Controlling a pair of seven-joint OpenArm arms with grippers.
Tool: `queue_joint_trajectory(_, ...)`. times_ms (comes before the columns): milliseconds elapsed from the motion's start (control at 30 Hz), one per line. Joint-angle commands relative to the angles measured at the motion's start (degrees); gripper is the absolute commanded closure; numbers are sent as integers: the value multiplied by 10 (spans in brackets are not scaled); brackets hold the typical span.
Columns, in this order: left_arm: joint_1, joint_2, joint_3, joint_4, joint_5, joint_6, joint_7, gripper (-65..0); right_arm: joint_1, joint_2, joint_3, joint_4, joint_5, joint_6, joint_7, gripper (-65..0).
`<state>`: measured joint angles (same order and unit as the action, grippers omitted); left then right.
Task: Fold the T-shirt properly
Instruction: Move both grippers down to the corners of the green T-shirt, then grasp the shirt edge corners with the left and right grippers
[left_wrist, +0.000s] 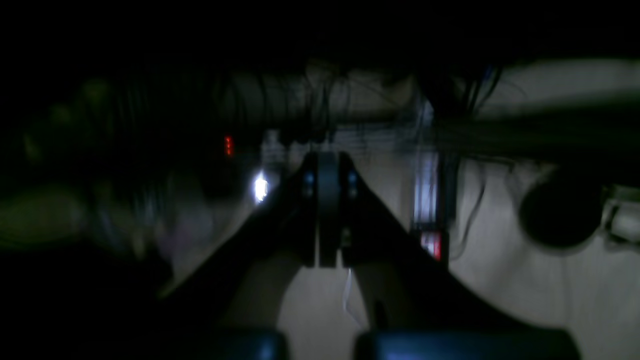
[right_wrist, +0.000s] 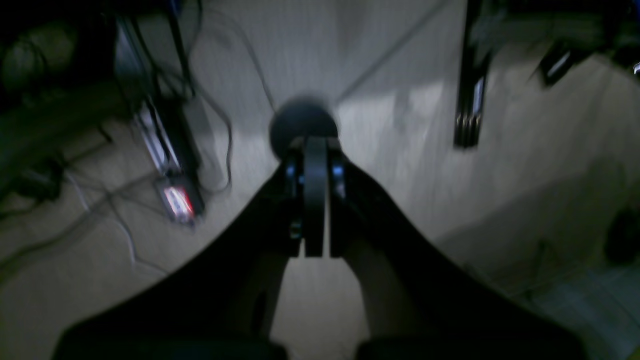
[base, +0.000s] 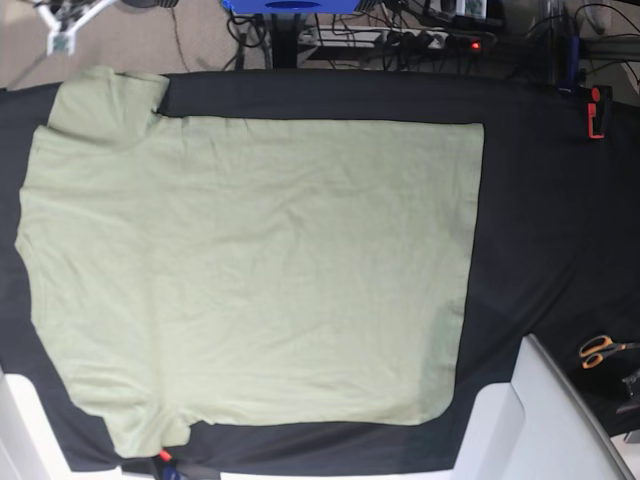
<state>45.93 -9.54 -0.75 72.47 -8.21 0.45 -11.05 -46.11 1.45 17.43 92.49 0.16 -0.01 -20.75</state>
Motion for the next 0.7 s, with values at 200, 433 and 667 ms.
queue_joint_trajectory(200, 40, 10, -83, 220, 0, 0, 11, 0, 30, 2, 63, 127, 110, 2, 14, -15)
queue_joint_trajectory(433, -35, -24, -134, 340, -172, -20, 218, 0, 88, -1, 107, 142, 210, 214, 14, -15)
queue_joint_trajectory(667, -59, -53, -191, 339, -277, -69, 280, -110, 146, 2, 222, 141, 364, 336, -80, -264)
